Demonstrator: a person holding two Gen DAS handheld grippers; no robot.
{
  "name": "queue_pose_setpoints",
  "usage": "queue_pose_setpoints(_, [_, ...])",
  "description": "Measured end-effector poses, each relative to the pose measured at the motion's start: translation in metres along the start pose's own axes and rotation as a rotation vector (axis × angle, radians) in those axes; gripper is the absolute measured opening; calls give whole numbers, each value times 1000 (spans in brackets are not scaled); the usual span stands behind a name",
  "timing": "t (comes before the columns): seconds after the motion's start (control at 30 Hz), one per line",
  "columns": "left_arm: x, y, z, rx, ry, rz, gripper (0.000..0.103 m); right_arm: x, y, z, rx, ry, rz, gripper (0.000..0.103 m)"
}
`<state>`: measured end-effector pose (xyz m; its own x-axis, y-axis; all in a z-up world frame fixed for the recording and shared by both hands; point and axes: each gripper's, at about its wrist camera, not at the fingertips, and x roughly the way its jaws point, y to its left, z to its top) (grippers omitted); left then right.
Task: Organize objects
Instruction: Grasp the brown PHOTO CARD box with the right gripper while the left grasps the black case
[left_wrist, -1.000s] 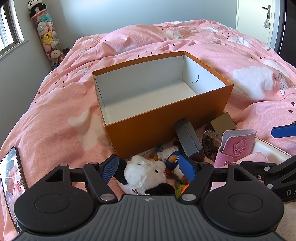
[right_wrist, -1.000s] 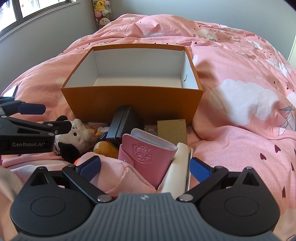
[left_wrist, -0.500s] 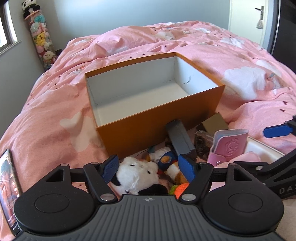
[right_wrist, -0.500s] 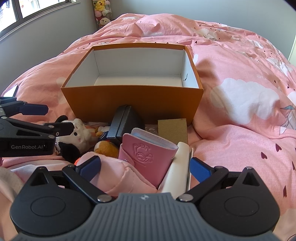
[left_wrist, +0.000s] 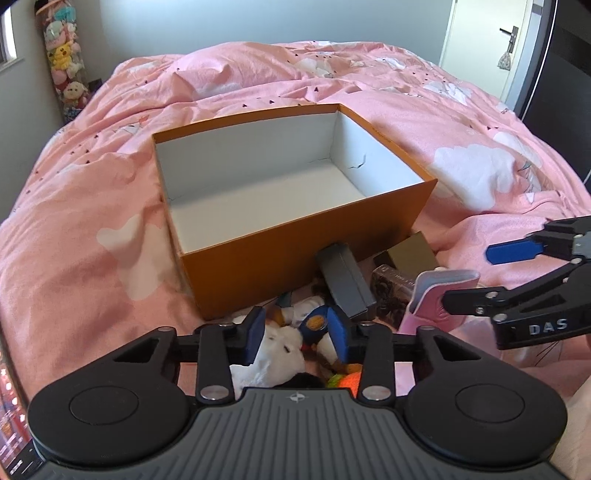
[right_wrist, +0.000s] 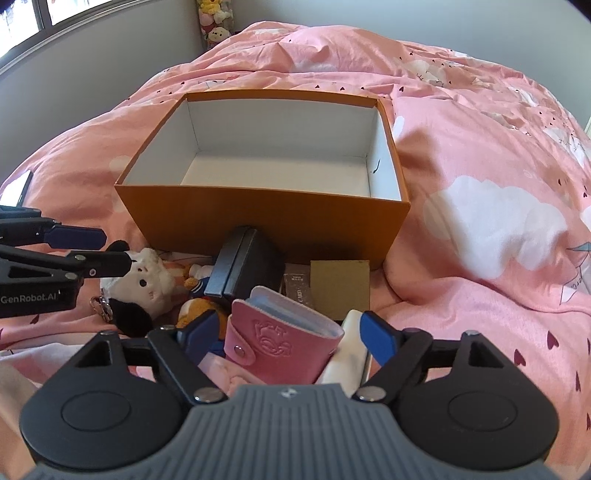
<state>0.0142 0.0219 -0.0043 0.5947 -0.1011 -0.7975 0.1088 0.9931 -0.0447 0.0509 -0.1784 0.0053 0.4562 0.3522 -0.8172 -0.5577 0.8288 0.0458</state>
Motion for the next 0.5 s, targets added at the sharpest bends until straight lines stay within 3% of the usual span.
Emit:
queue_pose_setpoints(0.17, [14,-4,15,-28,27,-95,41,14,-9,17,-44,55,16,71])
queue_pose_setpoints(0.27, [29,-4,23,-61,54,-134,41,20,-13,28,-55,77,68,70])
queue_pose_setpoints(0.33, [41,-4,29,-87,78,-153,41,23,-19,38,-43,89,99,63])
queue_pose_setpoints(0.5, [67,-4,40,-130,136,-180,51,39,-33,59,-4,127,117,51])
